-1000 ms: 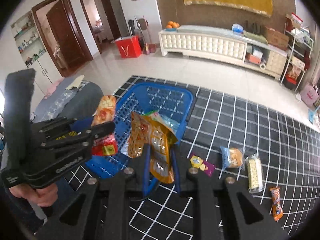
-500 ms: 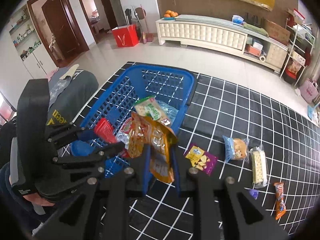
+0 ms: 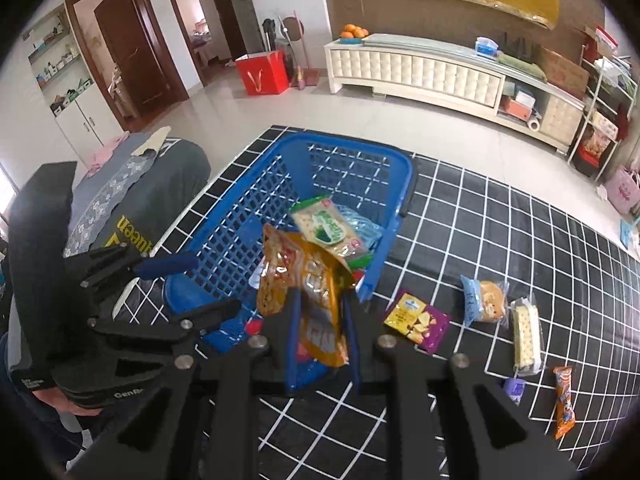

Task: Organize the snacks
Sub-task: 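Carry both noodle bags over the basket and release them inside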

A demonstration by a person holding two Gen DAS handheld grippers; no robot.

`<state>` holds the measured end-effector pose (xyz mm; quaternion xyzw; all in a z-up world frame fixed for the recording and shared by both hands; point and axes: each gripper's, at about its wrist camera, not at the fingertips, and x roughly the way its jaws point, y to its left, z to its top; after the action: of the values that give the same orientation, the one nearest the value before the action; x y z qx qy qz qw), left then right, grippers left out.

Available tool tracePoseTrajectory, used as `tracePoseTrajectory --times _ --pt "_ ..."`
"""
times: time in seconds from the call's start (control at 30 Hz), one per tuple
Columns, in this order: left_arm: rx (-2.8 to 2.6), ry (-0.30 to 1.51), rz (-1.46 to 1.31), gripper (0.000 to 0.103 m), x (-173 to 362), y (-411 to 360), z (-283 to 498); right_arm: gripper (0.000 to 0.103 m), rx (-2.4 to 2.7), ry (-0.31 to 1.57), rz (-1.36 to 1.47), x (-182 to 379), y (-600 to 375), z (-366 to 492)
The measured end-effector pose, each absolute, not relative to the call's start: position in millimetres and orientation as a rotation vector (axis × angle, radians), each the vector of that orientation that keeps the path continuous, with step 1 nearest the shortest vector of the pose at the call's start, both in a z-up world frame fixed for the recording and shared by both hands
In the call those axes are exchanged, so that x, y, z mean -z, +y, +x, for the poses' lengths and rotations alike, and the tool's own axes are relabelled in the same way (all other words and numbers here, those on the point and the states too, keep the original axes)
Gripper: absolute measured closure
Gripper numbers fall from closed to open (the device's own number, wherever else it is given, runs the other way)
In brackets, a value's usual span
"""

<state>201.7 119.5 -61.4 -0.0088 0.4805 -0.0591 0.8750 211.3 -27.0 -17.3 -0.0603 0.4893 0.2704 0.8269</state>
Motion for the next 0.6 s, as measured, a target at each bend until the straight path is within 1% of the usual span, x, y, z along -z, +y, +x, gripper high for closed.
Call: tracePoseTrajectory --times 0.6 --pt "0.057 0.97 -0.112 0.044 60.9 162.6 182.7 0.078 -0.582 1.152 -0.236 63.4 19.5 209.9"
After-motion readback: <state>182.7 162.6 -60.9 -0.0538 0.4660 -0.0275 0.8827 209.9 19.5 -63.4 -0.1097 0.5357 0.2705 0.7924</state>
